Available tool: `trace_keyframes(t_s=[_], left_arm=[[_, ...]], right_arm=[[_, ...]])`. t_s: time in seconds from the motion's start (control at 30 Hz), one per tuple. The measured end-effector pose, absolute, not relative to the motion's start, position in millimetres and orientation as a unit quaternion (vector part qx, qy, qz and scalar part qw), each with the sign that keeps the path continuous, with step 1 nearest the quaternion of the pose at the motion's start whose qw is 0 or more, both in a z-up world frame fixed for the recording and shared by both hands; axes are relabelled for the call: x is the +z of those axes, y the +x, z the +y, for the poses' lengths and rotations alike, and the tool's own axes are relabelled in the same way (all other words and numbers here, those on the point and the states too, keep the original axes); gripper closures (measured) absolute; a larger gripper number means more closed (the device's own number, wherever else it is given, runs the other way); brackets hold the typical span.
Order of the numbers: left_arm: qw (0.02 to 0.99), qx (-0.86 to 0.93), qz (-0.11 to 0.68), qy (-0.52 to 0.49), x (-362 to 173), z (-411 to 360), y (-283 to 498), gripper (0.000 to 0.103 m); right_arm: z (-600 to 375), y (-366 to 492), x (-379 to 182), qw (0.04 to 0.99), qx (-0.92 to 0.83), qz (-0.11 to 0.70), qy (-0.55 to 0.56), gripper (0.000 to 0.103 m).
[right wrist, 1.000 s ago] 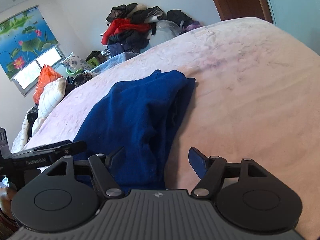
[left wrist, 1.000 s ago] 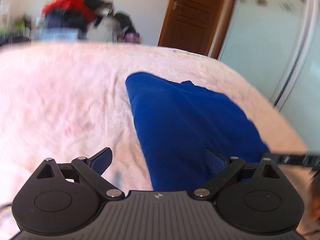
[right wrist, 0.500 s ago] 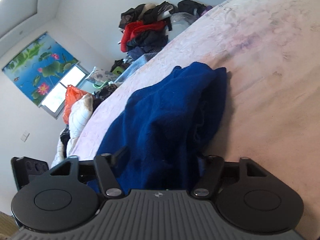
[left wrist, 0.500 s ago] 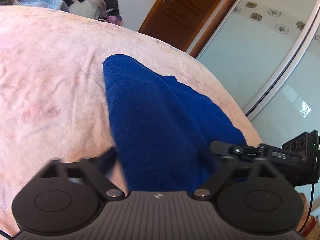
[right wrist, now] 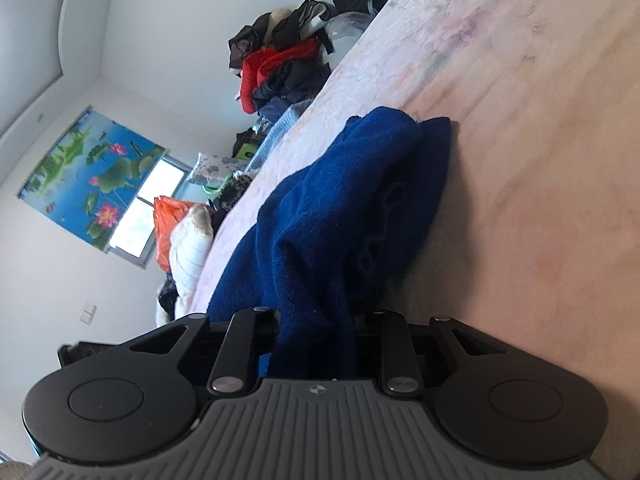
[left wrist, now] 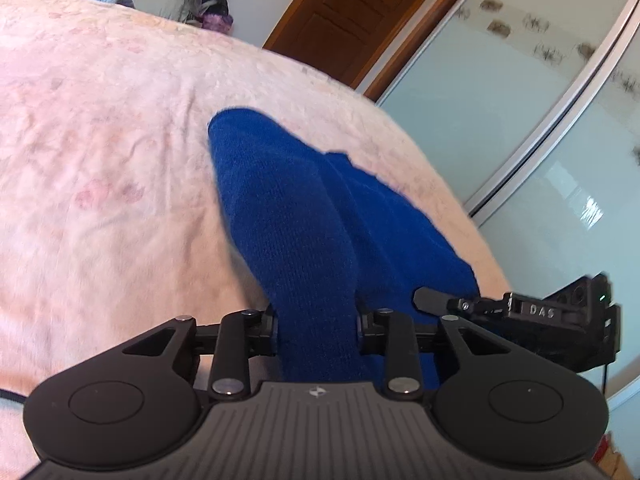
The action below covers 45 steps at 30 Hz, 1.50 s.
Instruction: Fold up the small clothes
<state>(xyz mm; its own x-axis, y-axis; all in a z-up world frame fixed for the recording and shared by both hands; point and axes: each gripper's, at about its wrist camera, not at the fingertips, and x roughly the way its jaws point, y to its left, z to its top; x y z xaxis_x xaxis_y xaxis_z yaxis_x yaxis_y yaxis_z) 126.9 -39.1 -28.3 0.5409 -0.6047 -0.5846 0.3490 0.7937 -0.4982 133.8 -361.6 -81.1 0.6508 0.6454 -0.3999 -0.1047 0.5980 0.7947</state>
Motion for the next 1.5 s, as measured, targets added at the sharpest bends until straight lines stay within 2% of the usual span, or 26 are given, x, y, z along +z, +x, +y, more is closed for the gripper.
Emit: trace_keyframes(t_s=[0.03, 0.07, 0.17, 0.2, 0.23, 0.27, 0.3, 0.37, 0.4, 0.43, 0.47, 0.53, 0.63, 0.77, 0.83, 0.9, 0.97, 1.0, 1.03, 1.1, 1.13, 1.33, 1.4, 1.43, 1.47, 1.5], left_arm=[[0.869, -0.268, 0.389, -0.149, -27, -42, 124, 0.063], [0.874, -0.262, 0.386, -0.138, -25, -45, 121, 0.061], [0.889, -0.249, 0.369, -0.105, -15, -49, 107, 0.047], [0.891, -0.247, 0.367, -0.103, -13, -48, 103, 0.04], [0.889, -0.249, 0.367, -0.111, -12, -45, 100, 0.032], [0.883, -0.255, 0.373, -0.127, -14, -42, 97, 0.03], [0.874, -0.264, 0.382, -0.144, -17, -39, 96, 0.029], [0.849, -0.278, 0.41, -0.182, -29, -35, 97, 0.029], [0.844, -0.28, 0.416, -0.193, -33, -34, 96, 0.029], [0.846, -0.28, 0.41, -0.192, -35, -33, 95, 0.031], [0.849, -0.28, 0.407, -0.185, -34, -34, 94, 0.033], [0.851, -0.281, 0.409, -0.173, -30, -37, 96, 0.067], [0.851, -0.272, 0.414, -0.177, -24, -30, 97, 0.074], [0.864, -0.259, 0.413, -0.127, -19, -30, 88, 0.074], [0.876, -0.244, 0.406, -0.095, -19, -36, 79, 0.074], [0.884, -0.236, 0.398, -0.066, -17, -45, 72, 0.071], [0.896, -0.22, 0.385, -0.033, -13, -53, 65, 0.06], [0.899, -0.213, 0.381, -0.021, -12, -57, 62, 0.045], [0.903, -0.205, 0.377, -0.013, -12, -60, 59, 0.035], [0.907, -0.2, 0.371, -0.006, -13, -62, 55, 0.034], [0.907, -0.195, 0.373, -0.003, -15, -64, 54, 0.034], [0.912, -0.163, 0.376, -0.002, -21, -66, 45, 0.026], [0.915, -0.158, 0.372, 0.005, -20, -68, 42, 0.023], [0.915, -0.157, 0.372, 0.008, -20, -69, 41, 0.02], [0.914, -0.157, 0.373, 0.009, -20, -70, 40, 0.02], [0.913, -0.158, 0.375, 0.01, -20, -70, 40, 0.02]], right_arm=[[-361, 132, -80, 0.83, 0.219, 0.352, 0.373, 0.071], [-360, 130, -77, 0.834, 0.218, 0.349, 0.367, 0.064], [-360, 115, -64, 0.86, 0.201, 0.335, 0.329, 0.043], [-360, 111, -59, 0.87, 0.197, 0.333, 0.306, 0.04], [-360, 107, -55, 0.877, 0.194, 0.334, 0.284, 0.031], [-361, 104, -53, 0.881, 0.195, 0.34, 0.263, 0.023], [-362, 102, -54, 0.881, 0.202, 0.349, 0.247, 0.021], [-364, 96, -54, 0.879, 0.225, 0.355, 0.225, 0.024], [-362, 94, -53, 0.878, 0.233, 0.359, 0.213, 0.031], [-358, 93, -52, 0.879, 0.232, 0.365, 0.2, 0.043], [-353, 92, -51, 0.878, 0.232, 0.375, 0.187, 0.062], [-353, 90, -51, 0.868, 0.242, 0.387, 0.197, 0.082], [-354, 78, -49, 0.859, 0.261, 0.375, 0.232, 0.084], [-355, 60, -44, 0.855, 0.266, 0.368, 0.25, 0.084], [-349, 56, -46, 0.869, 0.226, 0.39, 0.205, 0.079], [-342, 46, -39, 0.889, 0.187, 0.379, 0.177, 0.075], [-330, 29, -19, 0.919, 0.146, 0.339, 0.138, 0.072], [-321, 22, -10, 0.933, 0.13, 0.316, 0.113, 0.071], [-313, 16, -4, 0.942, 0.126, 0.297, 0.098, 0.069], [-299, 13, 0, 0.944, 0.146, 0.281, 0.093, 0.062], [-293, 17, -3, 0.941, 0.16, 0.286, 0.091, 0.055], [-272, 27, -24, 0.944, 0.077, 0.318, 0.047, 0.053], [-271, 16, -22, 0.948, 0.074, 0.303, 0.062, 0.041], [-271, 11, -22, 0.95, 0.076, 0.297, 0.065, 0.026], [-267, 7, -19, 0.952, 0.075, 0.29, 0.062, 0.016], [-266, 2, -17, 0.954, 0.073, 0.285, 0.054, 0.014]])
